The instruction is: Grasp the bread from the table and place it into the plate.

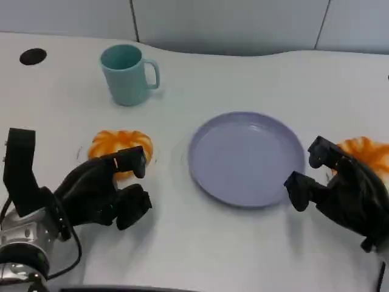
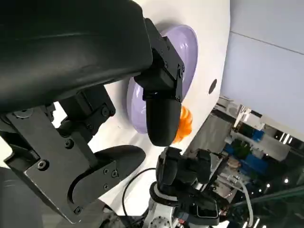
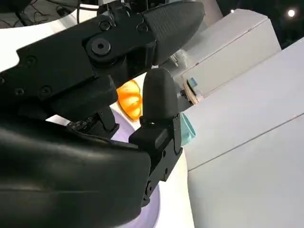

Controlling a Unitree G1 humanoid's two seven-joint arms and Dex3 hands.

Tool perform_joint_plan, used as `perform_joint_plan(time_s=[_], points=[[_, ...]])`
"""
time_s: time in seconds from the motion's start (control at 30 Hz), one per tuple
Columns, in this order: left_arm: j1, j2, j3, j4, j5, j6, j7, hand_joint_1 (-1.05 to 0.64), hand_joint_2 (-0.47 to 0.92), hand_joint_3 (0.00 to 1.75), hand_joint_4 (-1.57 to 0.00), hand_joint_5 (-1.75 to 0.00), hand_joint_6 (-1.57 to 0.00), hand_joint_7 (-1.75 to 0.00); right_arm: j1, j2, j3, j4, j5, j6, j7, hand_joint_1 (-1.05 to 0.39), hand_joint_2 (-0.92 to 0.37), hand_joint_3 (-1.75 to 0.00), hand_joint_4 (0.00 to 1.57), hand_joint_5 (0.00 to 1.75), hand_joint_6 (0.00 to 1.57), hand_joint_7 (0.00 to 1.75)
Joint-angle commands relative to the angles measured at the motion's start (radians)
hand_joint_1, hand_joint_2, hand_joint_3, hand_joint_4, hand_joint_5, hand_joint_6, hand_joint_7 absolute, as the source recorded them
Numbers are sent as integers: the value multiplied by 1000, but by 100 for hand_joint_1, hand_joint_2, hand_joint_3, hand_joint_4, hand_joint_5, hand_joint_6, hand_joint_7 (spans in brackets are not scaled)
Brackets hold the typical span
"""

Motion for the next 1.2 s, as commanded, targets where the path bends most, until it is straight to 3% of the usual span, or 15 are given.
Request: perform_joint_plan(time_s=[0.03, 0.13, 0.17, 0.23, 0.3, 0.33, 0.4, 0.5, 0.63, 0.8, 0.97, 1.0, 1.03, 1.07, 1.2], points=[[1, 18, -10, -3, 13, -33, 4, -22, 19, 131, -126, -175, -88, -175, 0, -9, -5, -10, 0, -8, -2, -37, -90, 0, 83, 175, 58, 175], [18, 25, -29, -49, 35, -193, 0, -19, 23, 129, -103, -175, -67, -175, 2, -10, -3, -17, -7, -13, -10, -38, -89, 0, 83, 175, 59, 175], [23, 31, -37, -64, 45, -253, -4, -25, 39, 99, -75, -175, -50, -175, 3, -11, -3, -19, -7, -12, -12, -39, -89, 0, 83, 175, 59, 175], [23, 49, -46, -99, 48, -366, -33, -29, 50, 79, -59, -175, -42, -175, 1, -14, -5, -19, -3, -6, -11, -39, -89, 0, 83, 175, 59, 175], [24, 85, -67, -164, 66, -486, -44, -42, 77, 28, -29, -153, -43, -127, 0, -15, -5, -20, -2, -1, -12, -38, -89, 0, 83, 175, 60, 175], [34, 125, -101, -235, 128, -570, 2, -45, 84, 16, -30, -131, -49, -101, 1, -15, -3, -22, -5, 1, -17, -38, -89, 0, 83, 175, 60, 175], [59, 200, -155, -386, 280, -695, 133, -42, 90, 4, -40, -74, -61, -41, 2, -13, -1, -23, -7, -1, -20, -39, -88, 0, 84, 175, 60, 175], [84, 261, -196, -522, 410, -750, 274, -36, 90, 1, -51, -29, -65, -7, -1, -13, -3, -14, -2, -6, -9, -38, -89, 0, 84, 175, 60, 175], [90, 317, -245, -611, 503, -715, 400, -32, 89, 0, -45, -14, -55, 0, 3, -12, 0, -24, -7, -3, -20, -39, -89, 0, 84, 175, 60, 175], [20, 351, -344, -569, 737, -679, 641, -35, 84, 0, -35, -5, -42, 0, 3, -13, 1, -26, -8, -4, -25, -39, -89, -1, 85, 175, 61, 175], [6, 368, -396, -549, 770, -670, 726, -37, 84, 0, -34, -3, -40, 0, 3, -13, 1, -27, -8, -3, -25, -39, -89, -1, 85, 175, 61, 175], [-67, 326, -505, -402, 919, -588, 904, -37, 84, 0, -35, -3, -40, 0, 7, -11, 2, -35, -6, 3, -31, -39, -89, -1, 85, 175, 60, 175], [-126, 292, -593, -283, 1034, -522, 1043, -77, 89, 8, -17, -1, -26, 0, 10, -9, 2, -41, -6, 8, -36, -39, -88, 0, 85, 175, 60, 175], [-170, 268, -658, -193, 1114, -478, 1146, -90, 90, 12, -10, -1, -21, 0, 12, -7, 3, -46, -5, 11, -40, -39, -88, 0, 85, 175, 60, 175], [-281, 179, -842, 26, 1282, -295, 1342, -102, 92, 18, -1, 0, -14, 0, 12, -1, 3, -48, -1, 13, -40, -39, -88, 0, 85, 175, 61, 175]])
